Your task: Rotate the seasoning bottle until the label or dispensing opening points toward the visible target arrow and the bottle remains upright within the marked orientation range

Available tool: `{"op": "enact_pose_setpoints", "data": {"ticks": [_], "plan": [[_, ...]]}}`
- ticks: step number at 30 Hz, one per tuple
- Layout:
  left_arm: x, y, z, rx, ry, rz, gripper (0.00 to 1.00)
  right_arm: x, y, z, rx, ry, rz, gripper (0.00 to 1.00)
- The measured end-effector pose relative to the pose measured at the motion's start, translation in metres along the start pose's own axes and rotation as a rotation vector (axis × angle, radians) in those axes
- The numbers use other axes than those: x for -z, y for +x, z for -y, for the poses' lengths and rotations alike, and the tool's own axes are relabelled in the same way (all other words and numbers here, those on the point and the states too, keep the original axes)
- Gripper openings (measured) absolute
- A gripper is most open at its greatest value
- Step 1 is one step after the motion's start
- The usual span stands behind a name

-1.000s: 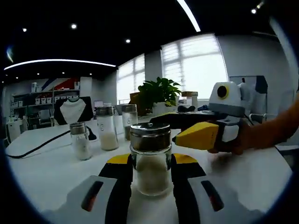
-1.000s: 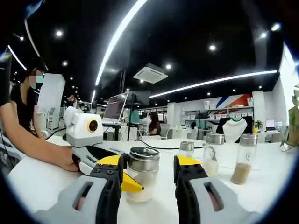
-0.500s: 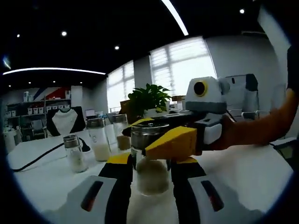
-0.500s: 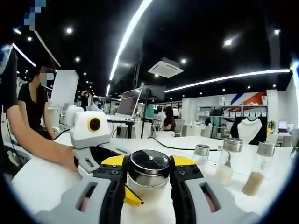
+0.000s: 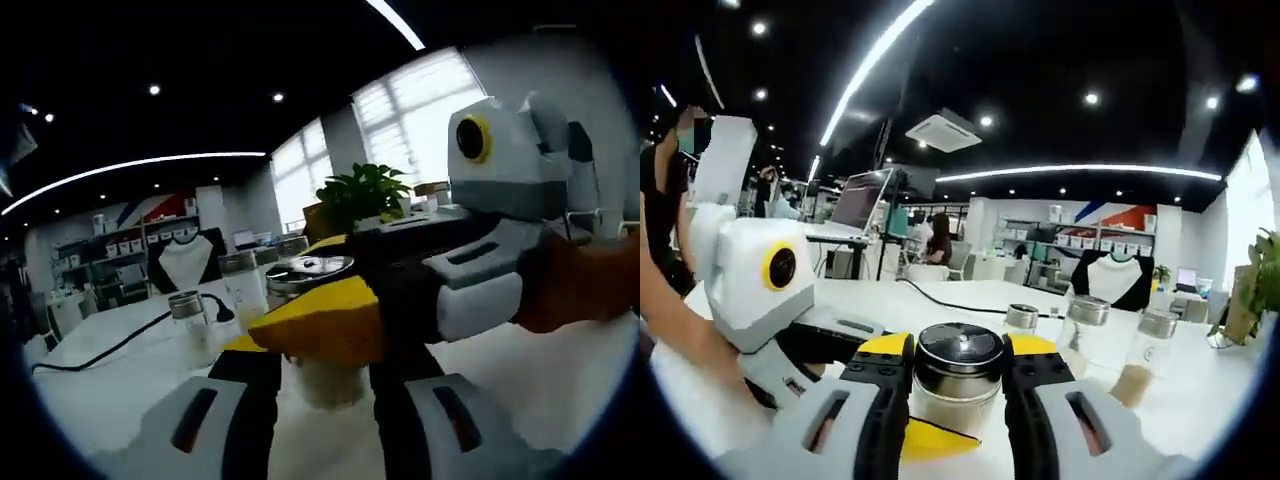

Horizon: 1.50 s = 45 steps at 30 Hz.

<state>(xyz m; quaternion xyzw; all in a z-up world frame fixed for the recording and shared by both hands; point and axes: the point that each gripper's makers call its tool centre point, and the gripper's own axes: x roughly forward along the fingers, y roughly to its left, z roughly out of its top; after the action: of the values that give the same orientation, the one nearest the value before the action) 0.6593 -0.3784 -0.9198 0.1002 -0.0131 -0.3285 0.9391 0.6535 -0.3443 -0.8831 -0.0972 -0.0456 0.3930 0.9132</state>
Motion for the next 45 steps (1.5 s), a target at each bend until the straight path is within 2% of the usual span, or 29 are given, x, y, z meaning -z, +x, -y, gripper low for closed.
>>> {"op": "enact_pose_setpoints", "data": {"ticks": [1, 4, 6, 7, 11, 12, 13, 14, 15, 16, 19, 21, 23, 25, 26, 30, 33, 35, 37, 40, 43, 45], "plan": [[0.003, 0.000, -0.002, -0.017, -0.015, -0.014, 0.36, 0.000, 0.002, 0.000, 0.014, 0.002, 0.000, 0.33], [0.008, 0.002, -0.003, -0.042, 0.001, -0.036, 0.37, -0.005, 0.003, 0.004, 0.057, 0.108, 0.037, 0.33], [0.007, 0.002, -0.004, -0.059, 0.028, -0.041, 0.39, -0.003, 0.005, 0.003, 0.057, 0.085, 0.020, 0.33], [0.005, 0.002, -0.003, -0.059, 0.033, -0.029, 0.39, 0.000, 0.006, 0.004, 0.083, 0.033, -0.003, 0.33], [0.004, 0.003, -0.003, -0.067, 0.019, -0.024, 0.39, 0.000, 0.005, 0.005, 0.086, 0.040, 0.006, 0.33], [0.003, 0.002, -0.004, -0.060, 0.016, -0.021, 0.38, 0.000, 0.004, 0.006, 0.083, 0.038, 0.008, 0.33], [0.000, 0.001, -0.002, -0.020, -0.039, 0.005, 0.37, -0.001, 0.003, 0.008, 0.074, 0.041, 0.013, 0.33], [-0.003, 0.000, -0.001, 0.009, -0.074, 0.026, 0.37, -0.009, 0.003, 0.006, 0.045, 0.040, 0.055, 0.33], [-0.007, -0.002, -0.002, 0.017, -0.074, 0.044, 0.37, -0.009, 0.003, 0.004, 0.023, 0.035, 0.054, 0.33], [-0.006, -0.006, -0.005, 0.025, -0.070, 0.037, 0.36, -0.016, 0.000, 0.000, -0.043, 0.038, 0.088, 0.33], [-0.007, -0.013, -0.004, 0.075, -0.062, 0.040, 0.36, -0.019, -0.005, -0.006, -0.126, 0.070, 0.110, 0.32], [-0.007, -0.016, -0.001, 0.108, -0.038, 0.037, 0.35, -0.019, -0.008, -0.007, -0.140, 0.066, 0.112, 0.31], [-0.009, -0.017, -0.001, 0.127, -0.049, 0.045, 0.35, -0.022, -0.011, -0.010, -0.164, 0.059, 0.132, 0.31], [-0.013, -0.021, 0.000, 0.154, -0.040, 0.062, 0.35, -0.026, -0.014, -0.011, -0.187, 0.074, 0.151, 0.31], [-0.015, -0.022, 0.000, 0.161, -0.030, 0.074, 0.35, -0.027, -0.016, -0.014, -0.223, 0.092, 0.159, 0.30], [-0.018, -0.028, -0.002, 0.184, -0.029, 0.092, 0.35, -0.027, -0.020, -0.019, -0.268, 0.132, 0.160, 0.29], [-0.017, -0.031, 0.004, 0.261, -0.025, 0.096, 0.35, -0.027, -0.023, -0.025, -0.302, 0.143, 0.159, 0.29], [-0.018, -0.033, 0.004, 0.282, -0.015, 0.101, 0.35, -0.028, -0.025, -0.030, -0.320, 0.134, 0.164, 0.30], [-0.018, -0.034, 0.007, 0.323, -0.039, 0.101, 0.35, -0.028, -0.026, -0.035, -0.344, 0.125, 0.166, 0.30], [-0.014, -0.030, 0.010, 0.319, -0.037, 0.082, 0.36, -0.025, -0.027, -0.036, -0.342, 0.135, 0.138, 0.29], [-0.004, -0.021, 0.009, 0.268, -0.033, 0.034, 0.37, -0.013, -0.023, -0.034, -0.281, 0.071, 0.088, 0.28], [-0.002, -0.018, 0.007, 0.240, -0.041, 0.028, 0.37, -0.010, -0.019, -0.033, -0.237, 0.067, 0.069, 0.28]]}}
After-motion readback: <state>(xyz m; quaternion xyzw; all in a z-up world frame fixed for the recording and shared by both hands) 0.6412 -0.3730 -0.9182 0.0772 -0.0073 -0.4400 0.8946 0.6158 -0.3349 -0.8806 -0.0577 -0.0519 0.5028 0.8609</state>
